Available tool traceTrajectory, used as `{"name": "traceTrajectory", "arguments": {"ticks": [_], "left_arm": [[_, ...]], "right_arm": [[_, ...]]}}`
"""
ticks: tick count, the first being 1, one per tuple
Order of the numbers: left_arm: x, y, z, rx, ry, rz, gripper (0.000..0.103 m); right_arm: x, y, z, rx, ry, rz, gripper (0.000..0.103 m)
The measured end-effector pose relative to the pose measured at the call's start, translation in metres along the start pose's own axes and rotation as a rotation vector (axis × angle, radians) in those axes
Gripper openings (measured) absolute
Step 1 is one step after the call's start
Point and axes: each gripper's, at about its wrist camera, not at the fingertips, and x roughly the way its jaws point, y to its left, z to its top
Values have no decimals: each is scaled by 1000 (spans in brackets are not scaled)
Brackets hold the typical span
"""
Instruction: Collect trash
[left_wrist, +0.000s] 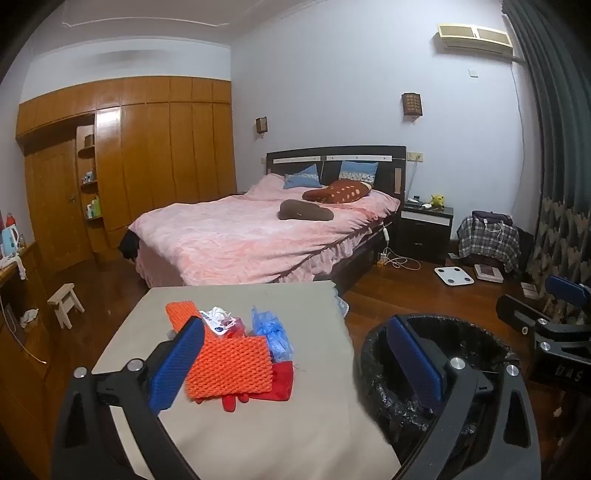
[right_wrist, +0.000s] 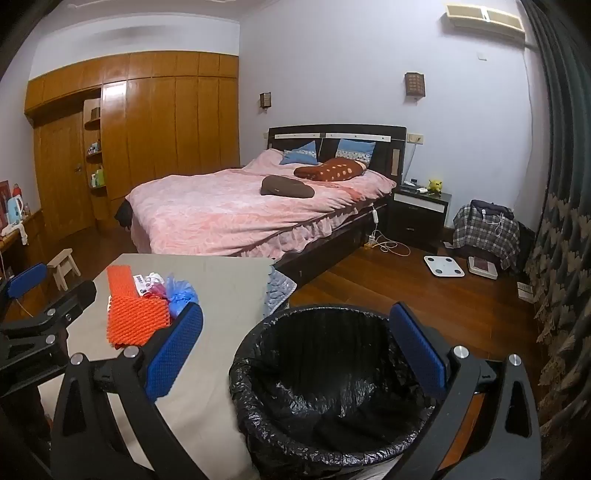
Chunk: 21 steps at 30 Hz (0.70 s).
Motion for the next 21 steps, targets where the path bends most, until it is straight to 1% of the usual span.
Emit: {"name": "traceTrajectory", "arguments": {"ticks": [8, 9, 11, 21], "left_arm": [[3, -4, 3, 6, -8, -3, 97], [-3, -1, -3, -6, -11, -2, 97], [-4, -2, -3, -4, -12, -1, 97], [2, 3, -1, -8, -8, -2, 97]], "right_arm": [[0, 0, 0, 3, 2, 1, 98], [1, 0, 0, 4, 2, 1, 98], [0, 0, -1, 5, 2, 3, 98], [1, 0, -1, 6, 3, 2, 98]]}}
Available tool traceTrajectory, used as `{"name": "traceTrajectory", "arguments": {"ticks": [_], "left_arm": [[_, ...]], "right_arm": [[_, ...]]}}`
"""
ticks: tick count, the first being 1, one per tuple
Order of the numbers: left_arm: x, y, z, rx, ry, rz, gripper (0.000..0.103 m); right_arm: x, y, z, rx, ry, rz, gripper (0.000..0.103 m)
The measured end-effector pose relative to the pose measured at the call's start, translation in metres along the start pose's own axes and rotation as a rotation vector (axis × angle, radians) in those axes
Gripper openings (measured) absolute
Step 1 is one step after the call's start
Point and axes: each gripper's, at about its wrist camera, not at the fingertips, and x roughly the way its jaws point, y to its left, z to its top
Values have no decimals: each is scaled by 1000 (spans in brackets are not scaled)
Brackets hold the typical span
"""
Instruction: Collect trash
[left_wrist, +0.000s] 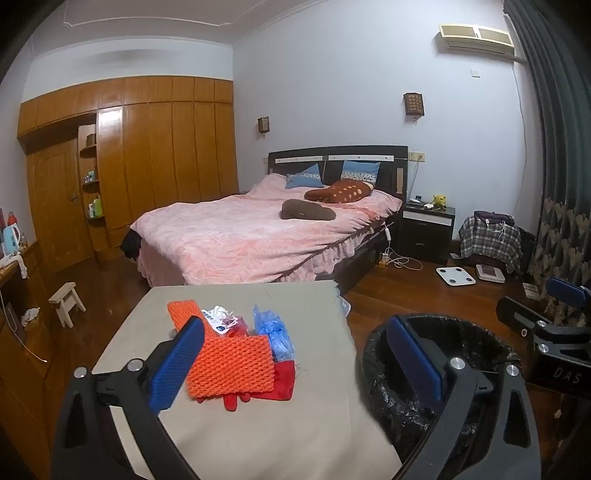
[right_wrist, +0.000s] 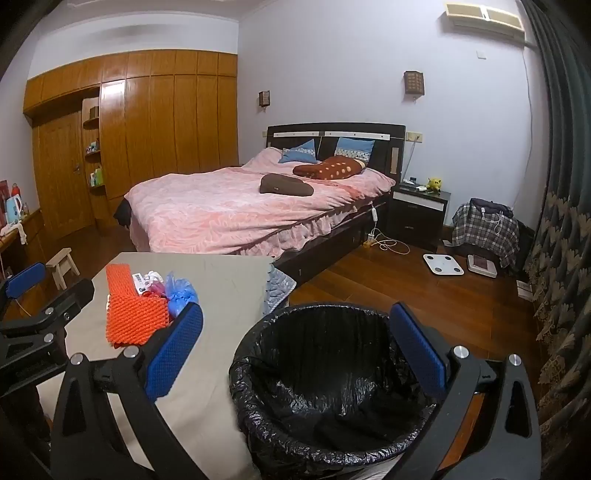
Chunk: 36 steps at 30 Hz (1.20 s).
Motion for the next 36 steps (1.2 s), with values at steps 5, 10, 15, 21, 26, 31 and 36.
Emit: {"name": "traceTrajectory", "arguments": {"ticks": [5, 10, 15, 21, 26, 31, 36], "left_arm": [[-1, -1, -1, 1, -2, 2, 97], [0, 1, -1, 1, -2, 4, 97], [-2, -1, -2, -1, 0, 8, 97], [-1, 0, -4, -4, 1, 8, 97], [0, 0, -5, -2, 5, 8, 97], [2, 0, -6, -2, 7, 7, 97], [2, 0, -8, -2, 7, 8, 97]], "right_arm": [[0, 0, 0, 0, 2, 1, 98], [1, 0, 0, 1, 3, 1, 98], [1, 1, -1, 0, 3, 0, 98], [2, 1, -1, 0, 4, 0, 98], [2, 1, -1, 1, 6, 0, 98], [2, 1, -1, 1, 7, 1, 98], [3, 1, -1, 1, 8, 0, 98]]}}
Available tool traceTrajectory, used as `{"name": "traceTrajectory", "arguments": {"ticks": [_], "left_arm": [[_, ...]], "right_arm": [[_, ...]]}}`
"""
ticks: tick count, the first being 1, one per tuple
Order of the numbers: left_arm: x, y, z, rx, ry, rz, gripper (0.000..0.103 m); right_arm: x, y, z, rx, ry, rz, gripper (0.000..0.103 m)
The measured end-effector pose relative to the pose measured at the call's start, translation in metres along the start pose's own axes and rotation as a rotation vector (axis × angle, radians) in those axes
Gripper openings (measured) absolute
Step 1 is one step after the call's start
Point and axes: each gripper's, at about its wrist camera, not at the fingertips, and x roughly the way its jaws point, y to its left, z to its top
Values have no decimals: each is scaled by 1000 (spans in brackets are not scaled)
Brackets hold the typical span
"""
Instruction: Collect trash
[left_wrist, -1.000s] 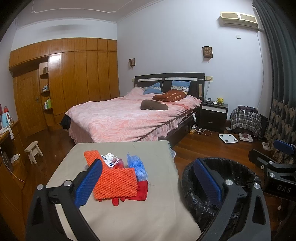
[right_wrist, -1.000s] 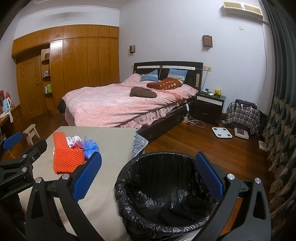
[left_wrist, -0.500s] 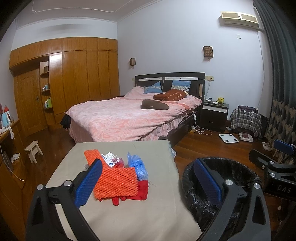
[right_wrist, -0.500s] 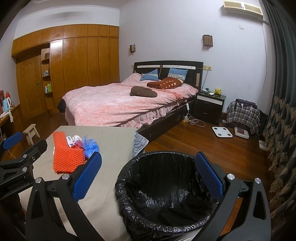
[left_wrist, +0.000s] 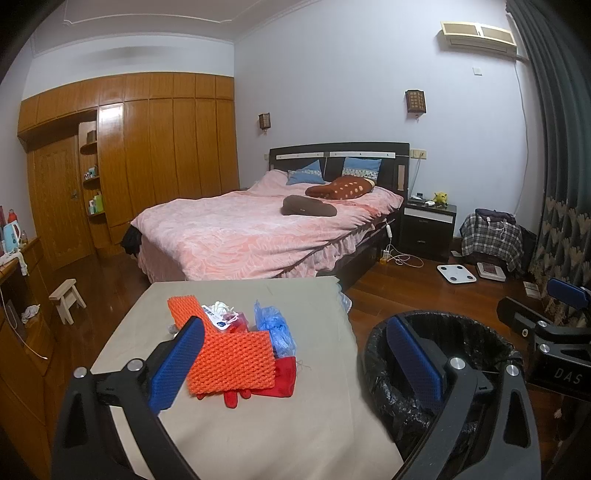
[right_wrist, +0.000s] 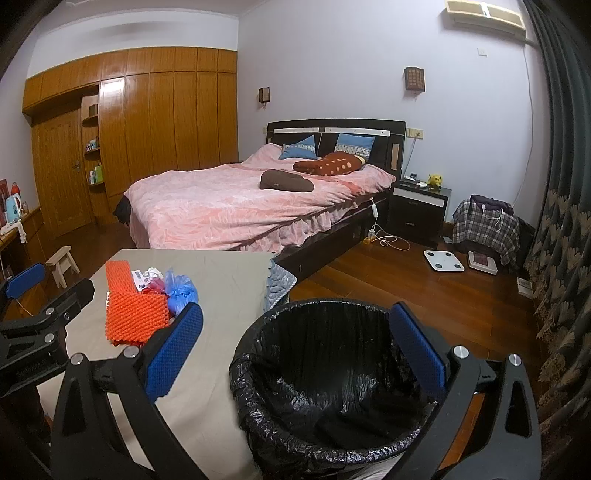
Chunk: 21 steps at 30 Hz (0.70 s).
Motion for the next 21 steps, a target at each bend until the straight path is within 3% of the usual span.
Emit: {"name": "traceTrajectory", "arguments": {"ticks": [21], "left_arm": [[4, 1, -4, -2, 9, 0, 97]], "right_arm": [[2, 1, -2, 0, 6, 2, 98]]}}
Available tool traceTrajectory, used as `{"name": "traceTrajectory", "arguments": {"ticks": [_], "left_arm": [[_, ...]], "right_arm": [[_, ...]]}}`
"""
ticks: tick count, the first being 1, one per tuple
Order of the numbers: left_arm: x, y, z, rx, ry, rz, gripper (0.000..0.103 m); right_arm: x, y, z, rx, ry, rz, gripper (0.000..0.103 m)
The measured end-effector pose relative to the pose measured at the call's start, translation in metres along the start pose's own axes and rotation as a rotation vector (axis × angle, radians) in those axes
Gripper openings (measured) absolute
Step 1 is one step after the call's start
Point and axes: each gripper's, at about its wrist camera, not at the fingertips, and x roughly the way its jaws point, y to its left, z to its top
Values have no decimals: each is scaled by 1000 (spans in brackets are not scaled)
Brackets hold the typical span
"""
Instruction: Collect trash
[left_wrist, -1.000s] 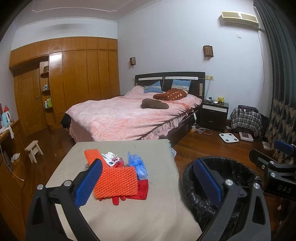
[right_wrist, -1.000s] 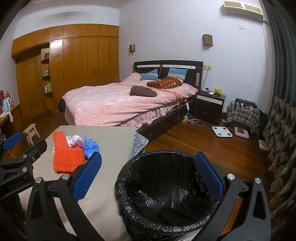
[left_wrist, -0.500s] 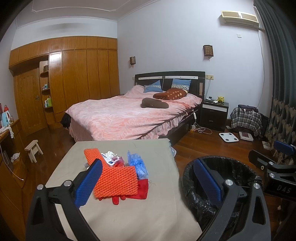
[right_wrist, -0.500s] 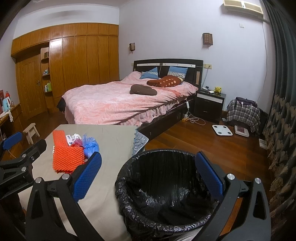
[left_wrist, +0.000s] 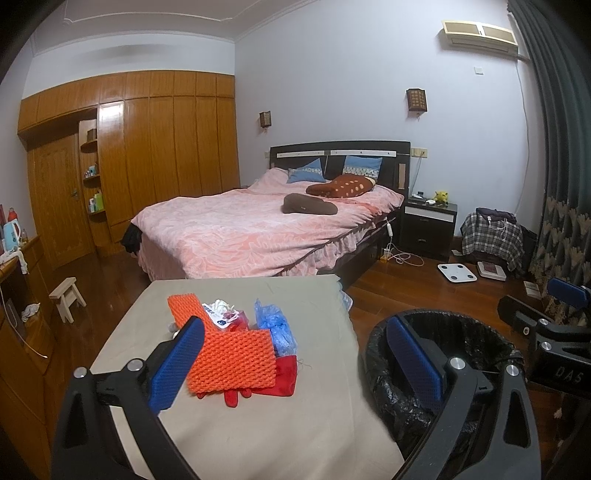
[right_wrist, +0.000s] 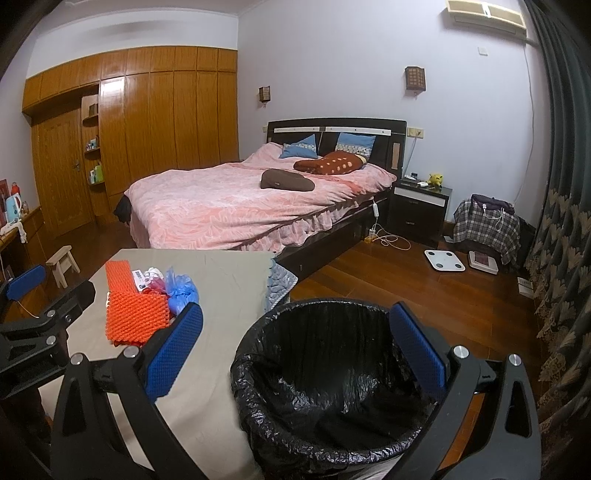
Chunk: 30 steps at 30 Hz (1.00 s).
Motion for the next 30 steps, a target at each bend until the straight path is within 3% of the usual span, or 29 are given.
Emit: {"name": "traceTrajectory", "arguments": {"ticks": [15, 30], "left_arm": [[8, 12, 4, -22, 38, 18, 97], [32, 56, 1, -67, 74, 108, 97]], "right_arm": [[18, 16, -4, -5, 20, 29, 98], [51, 63, 10, -37, 54, 117, 98]]}}
